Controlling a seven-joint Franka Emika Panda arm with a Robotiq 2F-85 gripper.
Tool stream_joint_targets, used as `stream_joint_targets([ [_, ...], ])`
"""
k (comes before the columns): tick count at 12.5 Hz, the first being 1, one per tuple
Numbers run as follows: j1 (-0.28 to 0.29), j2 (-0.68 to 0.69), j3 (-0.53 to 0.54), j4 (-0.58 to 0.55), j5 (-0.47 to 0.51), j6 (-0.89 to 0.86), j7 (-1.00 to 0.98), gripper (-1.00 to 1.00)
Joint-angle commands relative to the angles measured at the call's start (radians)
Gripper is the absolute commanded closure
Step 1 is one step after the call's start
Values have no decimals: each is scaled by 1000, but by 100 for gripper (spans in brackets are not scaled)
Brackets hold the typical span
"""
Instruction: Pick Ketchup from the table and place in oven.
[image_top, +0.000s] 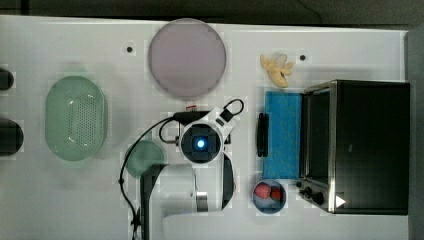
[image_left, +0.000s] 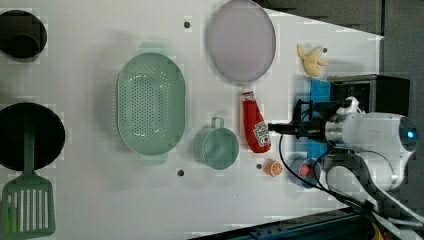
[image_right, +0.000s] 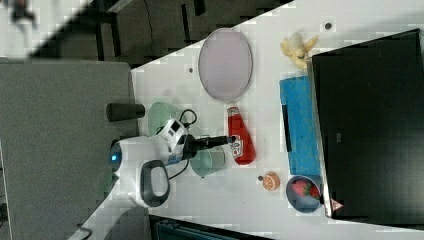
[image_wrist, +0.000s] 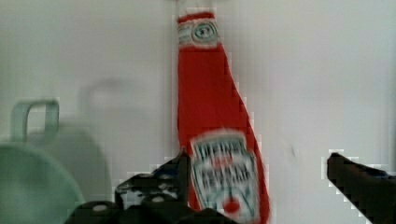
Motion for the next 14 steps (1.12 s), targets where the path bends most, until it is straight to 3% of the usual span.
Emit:
stream_joint_targets([
  [1, -10, 117, 18, -15, -9, 116, -36, -100],
  [5, -10, 221, 20, -11, -9, 233, -36, -100],
  [6, -10, 229, 17, -10, -9, 237, -36, -92],
  [9, -11, 226, 18, -5, -9, 238, -35, -21],
  [12, -11, 182, 17, -5, -9, 225, -33, -20],
  [14, -12, 82, 17, -2, -9, 155, -28, -20],
])
